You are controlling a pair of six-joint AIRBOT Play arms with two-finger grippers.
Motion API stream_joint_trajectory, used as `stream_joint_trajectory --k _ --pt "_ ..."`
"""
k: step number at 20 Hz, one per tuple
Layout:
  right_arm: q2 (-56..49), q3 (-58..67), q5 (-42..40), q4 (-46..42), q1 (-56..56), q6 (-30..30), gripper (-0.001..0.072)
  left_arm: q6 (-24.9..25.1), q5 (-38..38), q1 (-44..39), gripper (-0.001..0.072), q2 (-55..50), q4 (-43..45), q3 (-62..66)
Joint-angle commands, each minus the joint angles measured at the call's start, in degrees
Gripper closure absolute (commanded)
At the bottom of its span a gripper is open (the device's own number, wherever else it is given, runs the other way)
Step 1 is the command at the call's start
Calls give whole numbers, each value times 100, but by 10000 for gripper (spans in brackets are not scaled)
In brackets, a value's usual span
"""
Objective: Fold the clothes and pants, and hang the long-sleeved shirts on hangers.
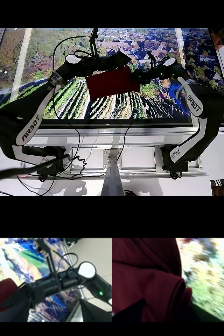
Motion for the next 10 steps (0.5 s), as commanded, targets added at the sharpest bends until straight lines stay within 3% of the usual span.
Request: stream_joint_trajectory --k 1,2,3,7,10 --pt "-13 26 -240 -37 551 -420 340 177 0 101 12 -2 964 4" --pt "-11 92 -221 -70 671 -706 539 177 -7 129 14 2 1381 4" --pt "-11 199 -190 -109 752 -789 675 177 0 157 14 26 1869 4" --pt "120 960 -94 -525 686 -772 698 157 2 356 15 501 3646 4" --pt "457 1467 -190 -1287 282 -160 698 153 0 601 15 1082 5143 4"
